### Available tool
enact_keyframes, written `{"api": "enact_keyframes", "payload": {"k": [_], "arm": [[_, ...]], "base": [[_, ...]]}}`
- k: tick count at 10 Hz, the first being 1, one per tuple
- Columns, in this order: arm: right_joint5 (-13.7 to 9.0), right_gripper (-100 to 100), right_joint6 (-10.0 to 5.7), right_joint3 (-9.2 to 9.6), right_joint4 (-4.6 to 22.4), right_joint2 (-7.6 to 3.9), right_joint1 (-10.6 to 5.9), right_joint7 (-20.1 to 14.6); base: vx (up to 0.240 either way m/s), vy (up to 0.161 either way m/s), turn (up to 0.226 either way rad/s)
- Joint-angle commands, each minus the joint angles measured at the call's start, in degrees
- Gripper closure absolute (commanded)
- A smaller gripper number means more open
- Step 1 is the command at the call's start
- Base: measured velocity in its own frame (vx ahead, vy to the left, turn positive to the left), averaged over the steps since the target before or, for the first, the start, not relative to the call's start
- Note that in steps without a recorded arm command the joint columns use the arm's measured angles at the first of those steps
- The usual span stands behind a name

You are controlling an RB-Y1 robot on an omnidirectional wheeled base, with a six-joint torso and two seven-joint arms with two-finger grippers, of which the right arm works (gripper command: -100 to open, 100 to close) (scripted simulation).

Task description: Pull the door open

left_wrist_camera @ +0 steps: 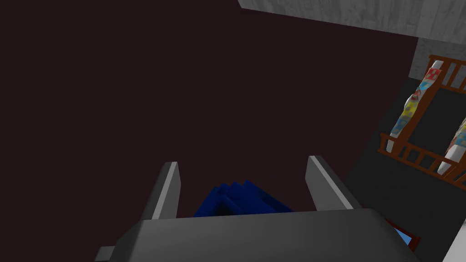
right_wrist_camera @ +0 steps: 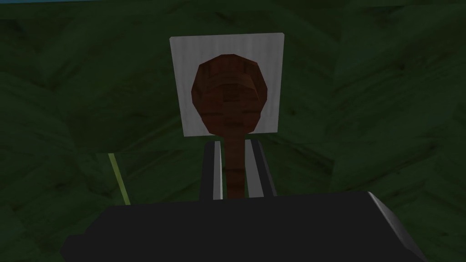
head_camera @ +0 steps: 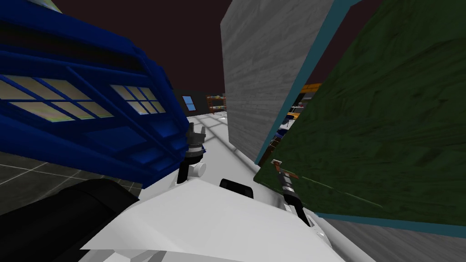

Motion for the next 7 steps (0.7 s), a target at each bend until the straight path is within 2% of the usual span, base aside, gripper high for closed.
{"api": "enact_keyframes", "payload": {"k": [1,2,7], "arm": [[0.0,100,0.00,0.00,0.0,0.00,0.00,0.0],[0.6,100,-1.34,1.10,0.0,-0.77,1.14,-1.3],[2.0,100,-5.23,3.68,-0.3,-3.35,3.86,-4.7]], "base": [[-0.117,-0.010,0.023],[-0.155,-0.028,0.122],[-0.228,-0.055,0.114]]}}
